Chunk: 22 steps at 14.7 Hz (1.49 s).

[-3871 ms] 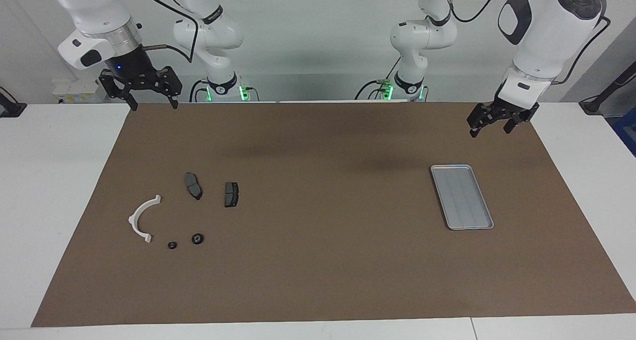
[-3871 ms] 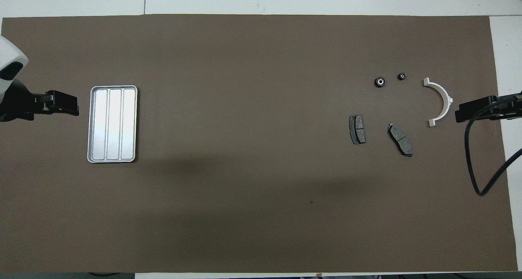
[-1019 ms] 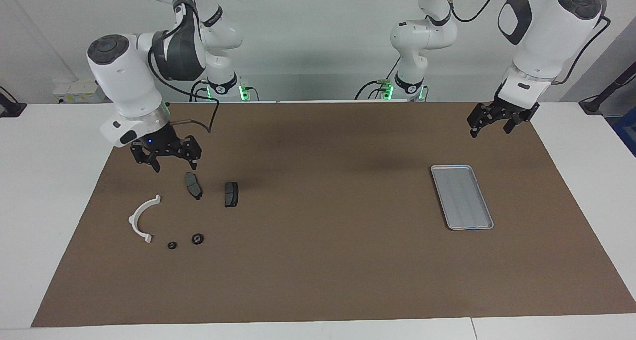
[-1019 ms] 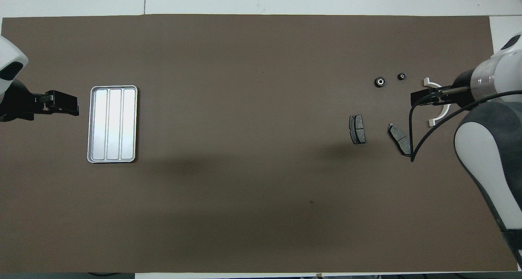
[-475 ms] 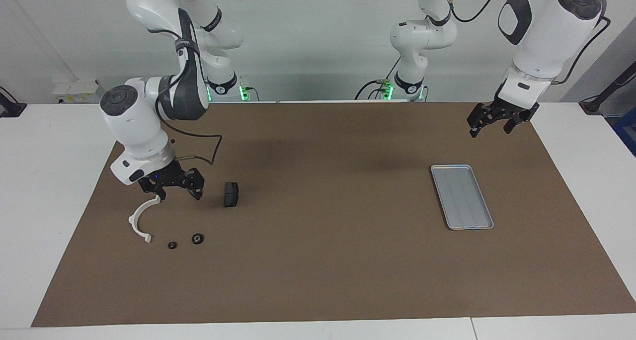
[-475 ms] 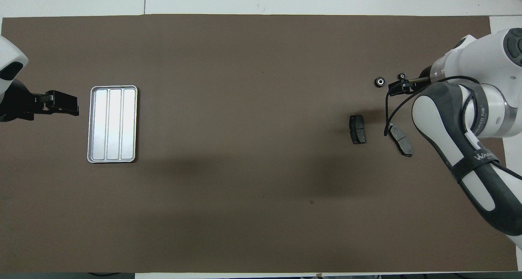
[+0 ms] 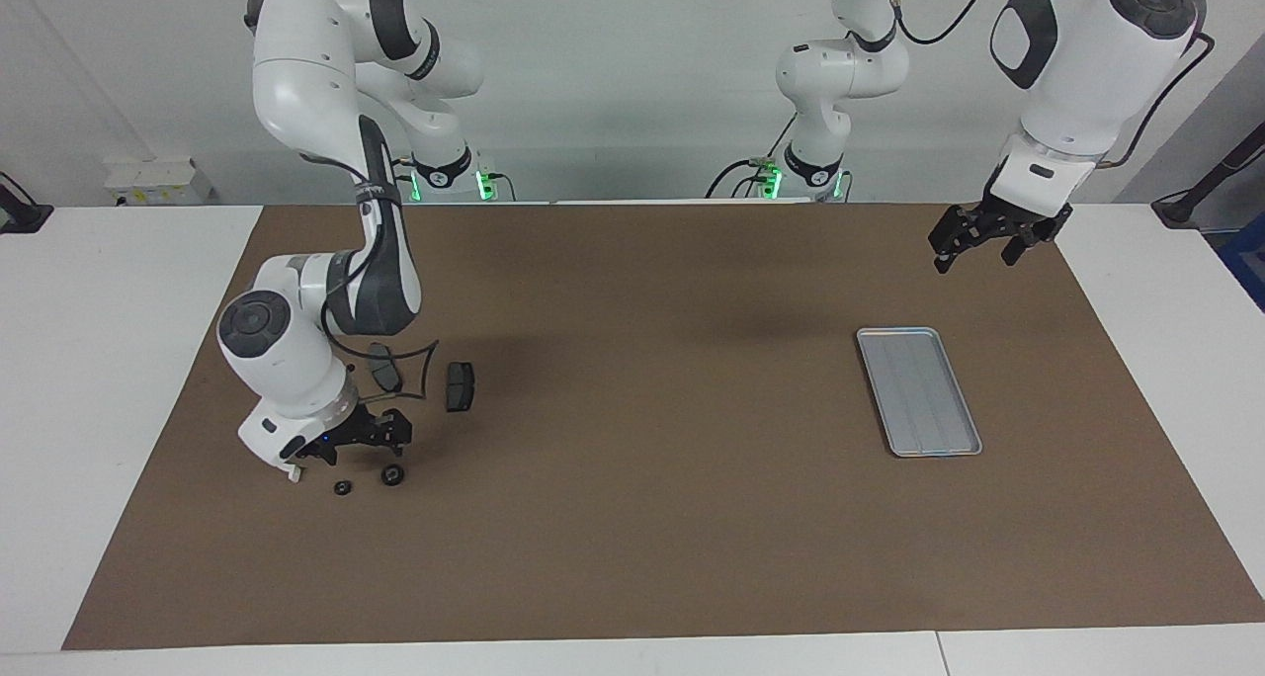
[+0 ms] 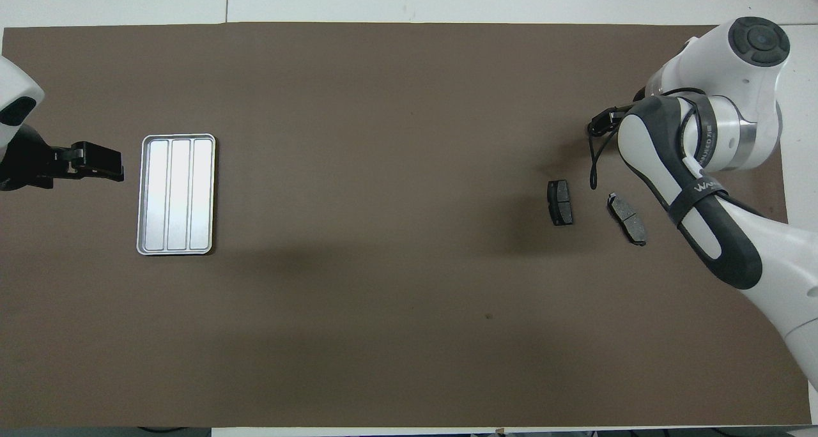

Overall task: Pick bearing gear from pile to tray
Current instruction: 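Move the right gripper over the small black round parts, then lower the right gripper and grasp one black round part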

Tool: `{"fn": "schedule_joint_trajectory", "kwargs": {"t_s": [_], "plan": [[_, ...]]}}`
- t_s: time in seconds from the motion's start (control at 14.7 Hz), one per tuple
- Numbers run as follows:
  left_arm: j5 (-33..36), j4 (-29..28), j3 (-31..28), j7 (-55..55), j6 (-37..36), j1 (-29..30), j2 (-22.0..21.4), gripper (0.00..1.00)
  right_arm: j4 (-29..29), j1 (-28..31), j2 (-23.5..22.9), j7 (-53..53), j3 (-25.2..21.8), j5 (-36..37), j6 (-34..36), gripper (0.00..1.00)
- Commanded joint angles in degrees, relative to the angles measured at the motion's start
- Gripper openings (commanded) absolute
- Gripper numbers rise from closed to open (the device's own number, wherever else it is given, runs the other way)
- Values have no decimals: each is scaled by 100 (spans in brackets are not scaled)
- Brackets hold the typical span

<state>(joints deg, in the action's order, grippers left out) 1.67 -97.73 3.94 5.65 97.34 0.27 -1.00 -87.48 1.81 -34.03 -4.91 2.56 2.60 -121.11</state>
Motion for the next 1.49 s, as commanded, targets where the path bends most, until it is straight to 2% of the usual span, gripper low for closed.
{"fn": "schedule_joint_trajectory", "kwargs": {"t_s": [0.0,0.41,0.68,0.81,1.43], "plan": [[-44,-27,-34,-55,-57,-27,-76,100,573,-137,-394,288,34,109,271,100],[-44,-27,-34,-55,-57,-27,-76,100,679,-252,-596,509,34,135,149,93],[-44,-27,-34,-55,-57,-27,-76,100,680,-190,-597,509,34,118,166,93],[-44,-27,-34,-55,-57,-27,-76,100,680,-181,-597,509,34,101,149,89],[-44,-27,-34,-46,-57,-36,-76,100,417,-129,-544,535,34,83,-18,79]]}}
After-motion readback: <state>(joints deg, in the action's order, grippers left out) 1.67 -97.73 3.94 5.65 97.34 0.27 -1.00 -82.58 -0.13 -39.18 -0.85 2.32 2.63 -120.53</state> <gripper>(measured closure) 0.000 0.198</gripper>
